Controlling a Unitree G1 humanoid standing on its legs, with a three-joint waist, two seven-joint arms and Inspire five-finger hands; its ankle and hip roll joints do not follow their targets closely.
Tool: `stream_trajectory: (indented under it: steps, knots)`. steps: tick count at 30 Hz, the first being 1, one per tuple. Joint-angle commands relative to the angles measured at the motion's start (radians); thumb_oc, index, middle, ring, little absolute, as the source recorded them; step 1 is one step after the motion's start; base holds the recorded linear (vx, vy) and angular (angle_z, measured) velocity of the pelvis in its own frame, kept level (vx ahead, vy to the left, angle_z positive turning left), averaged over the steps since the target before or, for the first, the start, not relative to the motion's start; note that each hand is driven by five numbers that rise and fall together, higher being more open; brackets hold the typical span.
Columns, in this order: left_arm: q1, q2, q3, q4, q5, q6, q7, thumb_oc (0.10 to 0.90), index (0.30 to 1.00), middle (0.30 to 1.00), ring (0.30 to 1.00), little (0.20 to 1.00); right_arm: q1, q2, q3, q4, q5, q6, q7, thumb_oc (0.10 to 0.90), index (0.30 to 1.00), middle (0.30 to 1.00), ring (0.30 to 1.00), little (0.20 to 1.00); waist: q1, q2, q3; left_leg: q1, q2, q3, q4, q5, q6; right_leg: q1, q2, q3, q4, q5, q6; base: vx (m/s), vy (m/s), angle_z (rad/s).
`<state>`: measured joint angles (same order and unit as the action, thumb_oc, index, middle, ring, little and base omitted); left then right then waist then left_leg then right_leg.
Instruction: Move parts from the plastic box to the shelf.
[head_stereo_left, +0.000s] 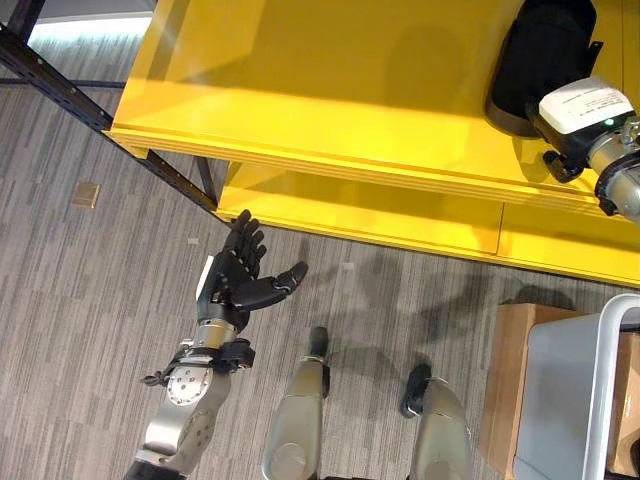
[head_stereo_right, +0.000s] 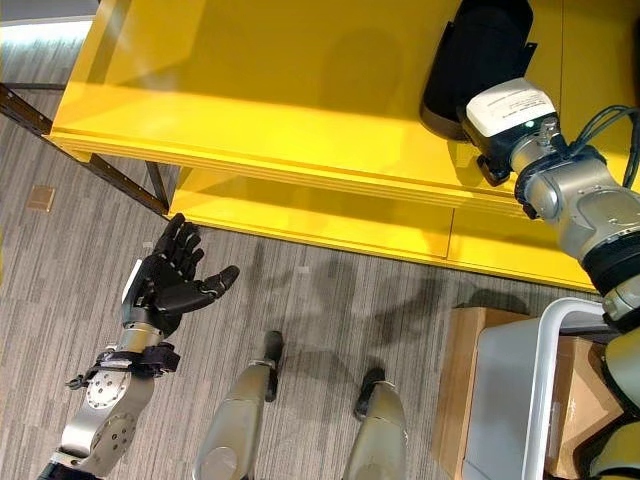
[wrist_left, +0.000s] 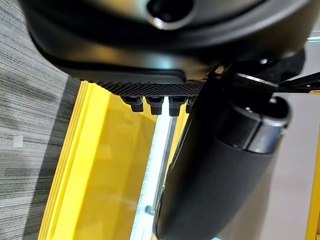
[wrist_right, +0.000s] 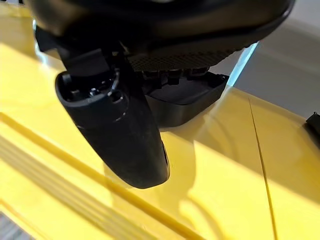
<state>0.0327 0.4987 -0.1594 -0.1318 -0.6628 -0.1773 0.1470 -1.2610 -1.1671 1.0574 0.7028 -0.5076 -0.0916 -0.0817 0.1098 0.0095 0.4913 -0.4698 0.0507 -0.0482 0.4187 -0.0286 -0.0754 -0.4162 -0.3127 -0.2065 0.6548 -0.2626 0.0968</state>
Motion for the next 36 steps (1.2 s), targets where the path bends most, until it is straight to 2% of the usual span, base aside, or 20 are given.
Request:
stream_trajectory:
  steps: [1, 6, 13, 36]
  knots:
    - [0.001, 0.05, 0.068, -0.155, 0.003, -0.107, -0.014, 0.9, 1.0, 1.0, 1.0, 1.0, -0.16, -0.111, 0.043, -0.028, -0.029, 0.021, -0.024, 0.9, 1.0, 1.0, 1.0, 1.0, -0.002, -0.009, -0.038, 0.029, 0.076, -0.044, 0.044, -0.097, -0.036, 0.055, 0.023, 0.026, 0.021, -0.053, -0.016, 0.0, 0.0, 0.0]
    - [0.007, 0.048, 0.074, -0.157, 0.011, -0.103, -0.015, 0.9, 1.0, 1.0, 1.0, 1.0, -0.169, -0.153, 0.091, -0.055, -0.077, 0.01, -0.008, 0.9, 1.0, 1.0, 1.0, 1.0, -0.004, -0.018, -0.036, 0.026, 0.078, -0.047, 0.044, -0.097, -0.037, 0.053, 0.025, 0.025, 0.019, -0.053, -0.015, 0.0, 0.0, 0.0]
    - [0.009, 0.057, 0.078, -0.162, 0.009, -0.105, -0.017, 0.9, 1.0, 1.0, 1.0, 1.0, -0.169, -0.166, 0.105, -0.024, -0.109, 0.016, -0.013, 0.9, 1.0, 1.0, 1.0, 1.0, -0.004, -0.022, -0.036, 0.026, 0.079, -0.047, 0.04, -0.097, -0.037, 0.05, 0.026, 0.026, 0.017, -0.053, -0.014, 0.0, 0.0, 0.0]
    - [0.021, 0.057, 0.097, -0.154, 0.007, -0.107, -0.016, 0.9, 1.0, 1.0, 1.0, 1.0, -0.188, -0.191, 0.143, 0.059, -0.18, 0.034, -0.02, 0.9, 1.0, 1.0, 1.0, 1.0, -0.007, -0.019, -0.034, 0.02, 0.079, -0.044, 0.051, -0.099, -0.037, 0.04, 0.026, 0.032, 0.032, -0.06, -0.017, 0.0, 0.0, 0.0]
